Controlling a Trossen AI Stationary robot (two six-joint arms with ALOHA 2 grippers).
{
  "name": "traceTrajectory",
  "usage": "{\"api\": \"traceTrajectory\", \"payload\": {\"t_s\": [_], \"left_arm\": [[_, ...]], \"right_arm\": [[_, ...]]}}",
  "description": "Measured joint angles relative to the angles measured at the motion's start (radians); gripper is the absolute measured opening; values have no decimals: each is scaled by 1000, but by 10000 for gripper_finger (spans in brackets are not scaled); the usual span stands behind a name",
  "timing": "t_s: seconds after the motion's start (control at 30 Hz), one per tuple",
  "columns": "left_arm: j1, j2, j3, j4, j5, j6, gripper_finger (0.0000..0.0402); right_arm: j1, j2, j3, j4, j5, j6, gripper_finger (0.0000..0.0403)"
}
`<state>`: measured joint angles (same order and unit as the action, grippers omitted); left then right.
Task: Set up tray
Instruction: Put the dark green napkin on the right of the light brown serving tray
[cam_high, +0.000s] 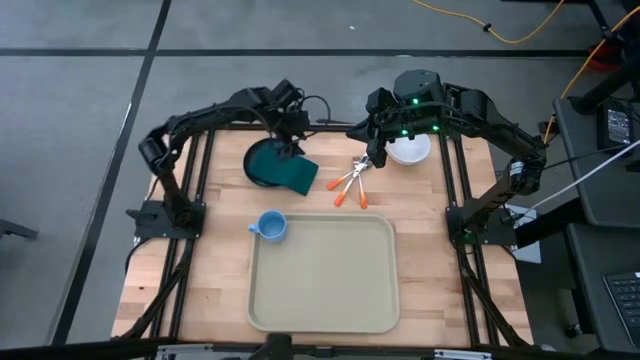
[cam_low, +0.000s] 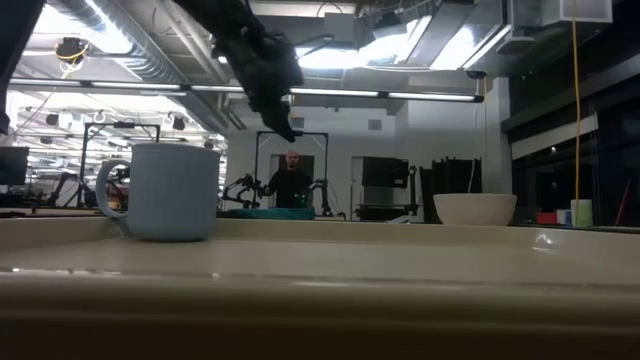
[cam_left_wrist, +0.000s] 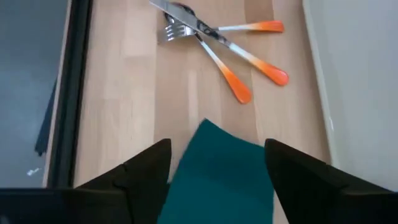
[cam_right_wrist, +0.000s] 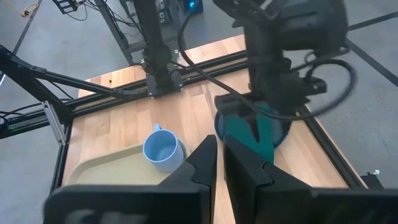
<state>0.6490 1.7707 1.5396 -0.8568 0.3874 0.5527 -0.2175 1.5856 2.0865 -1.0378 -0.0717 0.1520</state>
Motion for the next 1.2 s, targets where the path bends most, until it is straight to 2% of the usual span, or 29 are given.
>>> {"api": "traceTrajectory", "payload": {"t_s": [0.3,0.43,0.6,1.2], "left_arm": [[2,188,149,-222,3,28,260],[2,237,188,-251,30,56,260],[2,271,222,-255,66,55,260],[16,388,225,-179,23,63,260]], "right_arm": [[0,0,0,0,-9,3,35],[0,0,0,0,-9,3,35],[0,0,0,-1,-10,2,35],[0,0,0,-43,-58,-8,35]]}}
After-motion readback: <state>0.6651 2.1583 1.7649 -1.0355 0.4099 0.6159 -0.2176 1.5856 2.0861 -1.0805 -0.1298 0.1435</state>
